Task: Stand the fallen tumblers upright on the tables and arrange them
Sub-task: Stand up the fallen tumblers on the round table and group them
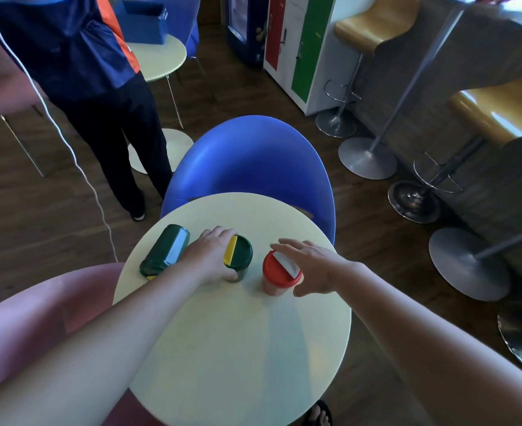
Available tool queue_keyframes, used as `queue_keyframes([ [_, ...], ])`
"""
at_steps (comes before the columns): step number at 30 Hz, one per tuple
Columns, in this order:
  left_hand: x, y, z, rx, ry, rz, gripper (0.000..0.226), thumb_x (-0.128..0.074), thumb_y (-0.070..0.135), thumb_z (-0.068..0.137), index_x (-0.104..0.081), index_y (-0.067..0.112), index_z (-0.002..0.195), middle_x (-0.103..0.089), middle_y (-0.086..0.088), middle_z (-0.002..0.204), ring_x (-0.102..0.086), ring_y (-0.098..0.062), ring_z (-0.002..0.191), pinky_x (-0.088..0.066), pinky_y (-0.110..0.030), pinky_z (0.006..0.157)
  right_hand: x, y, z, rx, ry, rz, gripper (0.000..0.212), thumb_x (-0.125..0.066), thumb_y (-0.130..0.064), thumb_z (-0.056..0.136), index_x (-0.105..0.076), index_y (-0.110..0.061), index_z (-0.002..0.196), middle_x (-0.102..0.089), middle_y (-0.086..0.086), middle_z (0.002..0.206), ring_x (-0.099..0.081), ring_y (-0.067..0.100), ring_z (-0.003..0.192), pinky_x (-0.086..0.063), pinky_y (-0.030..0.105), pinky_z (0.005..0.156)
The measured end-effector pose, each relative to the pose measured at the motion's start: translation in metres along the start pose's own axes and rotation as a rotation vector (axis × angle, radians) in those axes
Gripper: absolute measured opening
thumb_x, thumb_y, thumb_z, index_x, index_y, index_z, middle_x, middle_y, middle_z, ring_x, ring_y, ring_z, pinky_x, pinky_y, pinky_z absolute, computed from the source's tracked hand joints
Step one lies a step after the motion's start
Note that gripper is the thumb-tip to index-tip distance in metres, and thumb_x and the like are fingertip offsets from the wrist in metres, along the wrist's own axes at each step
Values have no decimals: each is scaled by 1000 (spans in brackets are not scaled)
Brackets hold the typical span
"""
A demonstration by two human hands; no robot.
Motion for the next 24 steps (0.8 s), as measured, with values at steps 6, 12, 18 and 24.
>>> queue_keyframes([
  [6, 0, 0, 0, -1, 17, 4, 101, -83, 45, 66, -33, 29, 153, -43, 7, 149, -39, -20, 136, -47, -41, 99, -7, -11, 9, -98, 152, 128, 98, -82, -54, 67, -37, -32, 150, -55, -4, 137, -57, 26, 119, -51, 36, 87],
  [12, 5, -1, 7, 2, 85, -24, 99, -84, 45, 66, -38, 26, 151, -45, 6, 150, -40, -21, 136, -46, -42, 103, -5, -24, 21, -285, 303, 228, 91, -82, -63, 63, -48, -22, 136, -59, 1, 122, -62, 29, 108, -55, 39, 82],
  [18, 2, 1, 10, 3, 55, -15, 99, -83, 42, 70, -33, 27, 154, -42, 6, 153, -37, -21, 137, -45, -40, 104, -11, -32, 23, -338, 290, 250, 90, -83, -63, 65, -49, -19, 136, -60, 2, 122, -63, 29, 104, -57, 39, 80],
  [24, 1, -2, 7, 7, 32, -25, 103, -82, 44, 72, -27, 29, 158, -37, 8, 158, -33, -20, 143, -42, -41, 107, -13, -37, 21, -325, 311, 287, 93, -82, -63, 67, -47, -23, 142, -60, 0, 127, -62, 28, 109, -53, 36, 80],
])
Point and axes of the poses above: each hand's wrist, its own z-axis towards the middle knuckle, its own x-axis out of the back of the hand, y = z × x, the point moved 1 cm from there along z, towards the middle knuckle
